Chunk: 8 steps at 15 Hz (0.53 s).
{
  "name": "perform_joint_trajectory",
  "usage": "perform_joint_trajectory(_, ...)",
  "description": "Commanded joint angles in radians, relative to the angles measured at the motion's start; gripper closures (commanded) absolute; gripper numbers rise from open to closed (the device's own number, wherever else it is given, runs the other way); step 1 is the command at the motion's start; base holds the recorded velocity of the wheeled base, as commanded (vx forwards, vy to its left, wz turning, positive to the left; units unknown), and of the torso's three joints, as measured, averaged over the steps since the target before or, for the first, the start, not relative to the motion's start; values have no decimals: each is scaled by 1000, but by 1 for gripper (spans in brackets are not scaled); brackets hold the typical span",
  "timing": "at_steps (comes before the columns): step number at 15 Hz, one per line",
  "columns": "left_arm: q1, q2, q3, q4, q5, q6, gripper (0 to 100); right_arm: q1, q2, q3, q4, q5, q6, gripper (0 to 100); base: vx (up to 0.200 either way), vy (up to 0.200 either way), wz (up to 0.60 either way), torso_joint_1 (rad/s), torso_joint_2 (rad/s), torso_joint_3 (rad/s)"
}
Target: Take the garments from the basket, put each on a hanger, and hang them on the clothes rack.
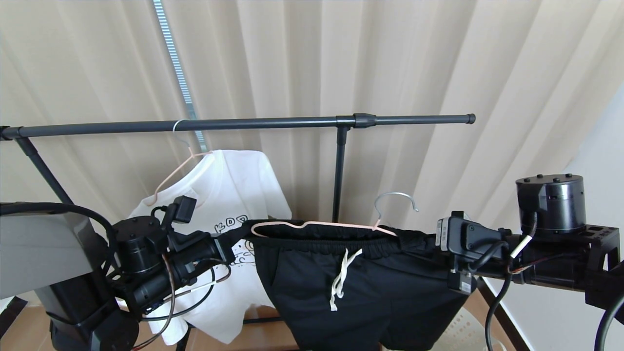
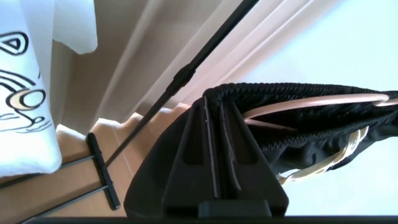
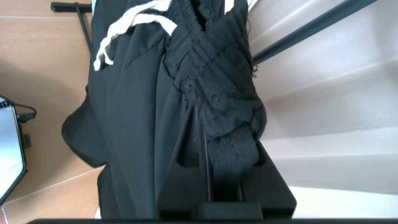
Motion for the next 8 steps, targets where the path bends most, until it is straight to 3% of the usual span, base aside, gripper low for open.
perform_joint_trajectory(1, 0, -36, -15, -2, 0, 10, 100, 0, 5, 1, 0, 1, 0, 100, 0, 0, 0, 0, 0, 0)
perform_joint_trajectory(5, 0, -159, -119, 227, 0, 55, 100, -2, 16, 1, 0, 1, -13, 100, 0, 0, 0, 0, 0, 0)
perform_joint_trajectory(7, 0, -234, -195, 442, 6, 131, 100, -15, 31, -6, 0, 1, -14, 100, 0, 0, 0, 0, 0, 0)
perform_joint_trajectory(8, 0, -248, -207, 477, 6, 139, 100, -17, 39, -11, 0, 1, -14, 100, 0, 0, 0, 0, 0, 0)
